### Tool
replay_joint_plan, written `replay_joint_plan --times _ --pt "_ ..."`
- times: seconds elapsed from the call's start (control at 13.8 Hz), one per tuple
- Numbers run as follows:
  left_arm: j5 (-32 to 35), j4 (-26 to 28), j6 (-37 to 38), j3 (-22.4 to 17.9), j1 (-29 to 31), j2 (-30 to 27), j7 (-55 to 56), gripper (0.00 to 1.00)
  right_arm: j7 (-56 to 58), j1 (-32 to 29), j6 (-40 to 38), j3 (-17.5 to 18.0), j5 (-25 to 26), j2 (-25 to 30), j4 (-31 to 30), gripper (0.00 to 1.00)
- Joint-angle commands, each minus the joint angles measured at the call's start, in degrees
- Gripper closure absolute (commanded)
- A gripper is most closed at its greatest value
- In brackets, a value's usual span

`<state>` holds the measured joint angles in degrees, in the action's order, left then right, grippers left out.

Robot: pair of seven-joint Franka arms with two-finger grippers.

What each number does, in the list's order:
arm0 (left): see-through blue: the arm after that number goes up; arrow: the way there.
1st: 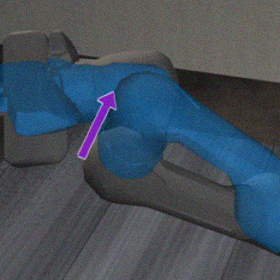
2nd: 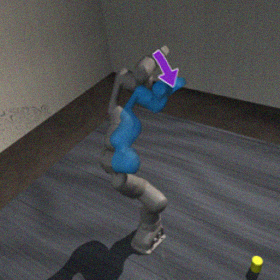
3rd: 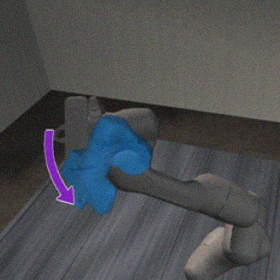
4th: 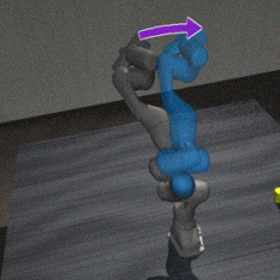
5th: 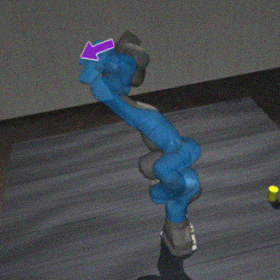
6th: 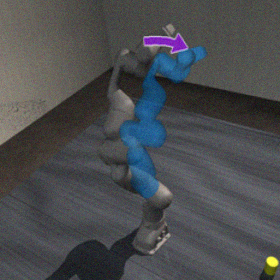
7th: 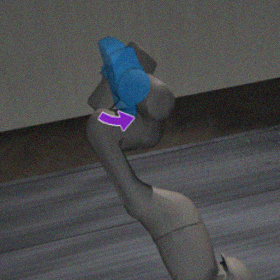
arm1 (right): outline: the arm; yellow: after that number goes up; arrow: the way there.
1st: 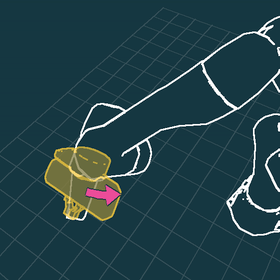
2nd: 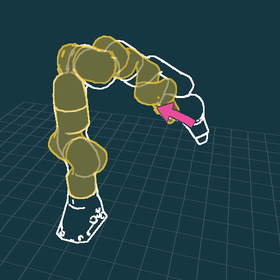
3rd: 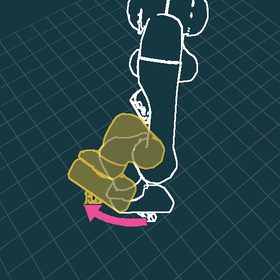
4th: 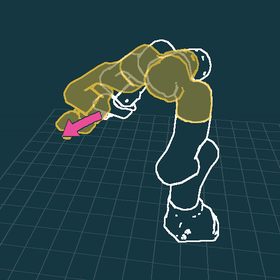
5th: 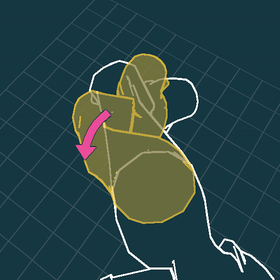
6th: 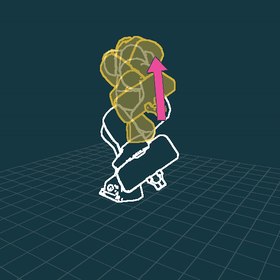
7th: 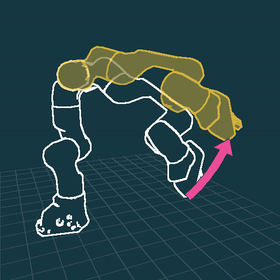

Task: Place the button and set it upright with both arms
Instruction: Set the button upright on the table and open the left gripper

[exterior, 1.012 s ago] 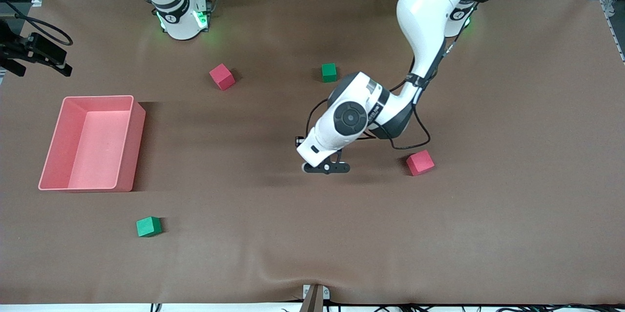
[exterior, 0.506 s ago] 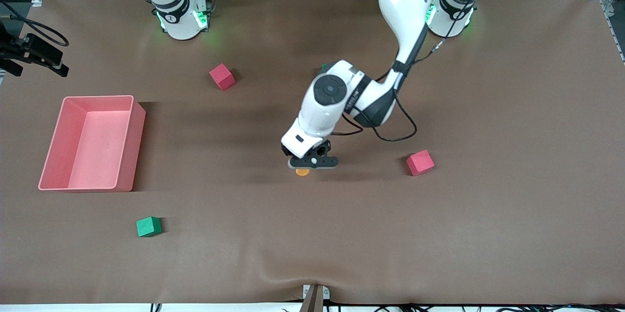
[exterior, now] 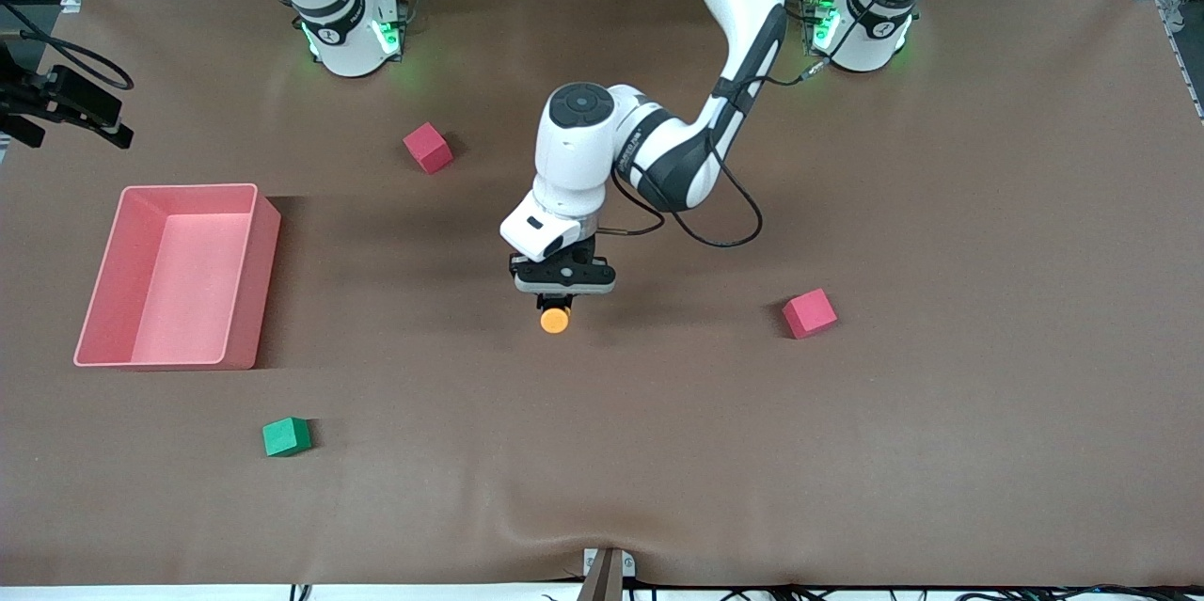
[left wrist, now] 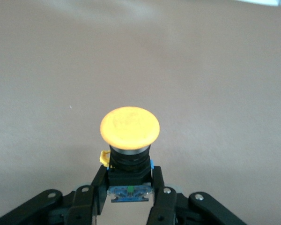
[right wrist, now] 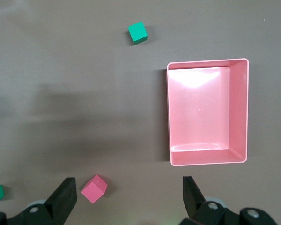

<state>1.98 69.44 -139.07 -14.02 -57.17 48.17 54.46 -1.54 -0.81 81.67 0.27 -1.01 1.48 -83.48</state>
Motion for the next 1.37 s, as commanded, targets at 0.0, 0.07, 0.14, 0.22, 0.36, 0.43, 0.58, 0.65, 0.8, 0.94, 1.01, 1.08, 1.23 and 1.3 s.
replay_joint_plan --times 0.0,0.07,0.14,0.22,0.36,0.43,0.58,0.65,0.8,0.94,1.01,1.08,1.23,1.3 --pt "8.53 0.61 -2.35 -1.01 -2.24 1.13 7.74 1.0 0.92 -1.21 -0.64 0.87 -1.01 -0.6 1.3 0.0" --pt "11.26 0.61 -2.61 -1.01 -2.68 1.4 10.99 1.0 0.92 -1.21 -0.64 0.79 -0.92 -0.6 1.3 0.0" --pt "15.03 1.13 -2.61 -1.09 -3.47 1.49 14.15 1.0 0.92 -1.21 -0.72 0.78 -1.01 -0.6 1.3 0.0" --pt "19.42 1.57 -2.61 -1.01 -4.09 1.84 18.1 1.0 0.92 -1.21 -0.72 0.78 -1.01 -0.6 1.3 0.0" --pt "29.78 1.4 -2.7 -1.01 -4.97 4.03 32.04 1.0 0.92 -1.21 -0.72 0.78 -1.01 -0.6 1.3 0.0" --pt "34.97 1.49 -2.7 -0.83 -4.97 4.12 36.46 1.0 0.92 -1.21 -0.72 0.78 -1.01 -0.6 1.3 0.0" --pt "40.27 1.4 -2.7 -0.65 -5.32 5.7 43.15 1.0 0.92 -1.3 -0.72 0.78 -1.01 -0.6 1.3 0.0" --pt "41.77 1.4 -2.7 -0.65 -6.02 6.4 45.01 1.0 0.92 -1.3 -0.72 0.78 -1.01 -0.6 1.3 0.0" --pt "46.85 1.49 -2.53 -0.65 -6.81 7.72 48.26 1.0 0.92 -1.3 -0.72 0.78 -1.01 -0.6 1.3 0.0" --pt "54.4 1.58 -2.35 -0.65 -7.26 10.35 55.81 1.0 0.92 -1.3 -0.81 0.78 -1.01 -0.6 1.3 0.0" --pt "58.45 1.67 -2.18 -0.65 -7.34 11.41 58.97 1.0 0.92 -1.3 -0.81 0.78 -1.01 -0.6 1.21 0.0" --pt "61.27 1.67 -2.09 -0.65 -7.26 12.55 61.62 1.0 0.84 -1.3 -0.81 0.78 -1.01 -0.6 1.3 0.0" --pt "64.36 1.67 -1.04 -0.65 -7.87 13.79 63.14 1.0 0.92 -1.39 -0.81 0.78 -1.01 -0.6 1.3 0.0" --pt "65.24 1.58 0.01 -0.65 -7.96 14.4 63.4 1.0 0.84 -1.39 -0.81 0.78 -1.01 -0.6 1.21 0.0"
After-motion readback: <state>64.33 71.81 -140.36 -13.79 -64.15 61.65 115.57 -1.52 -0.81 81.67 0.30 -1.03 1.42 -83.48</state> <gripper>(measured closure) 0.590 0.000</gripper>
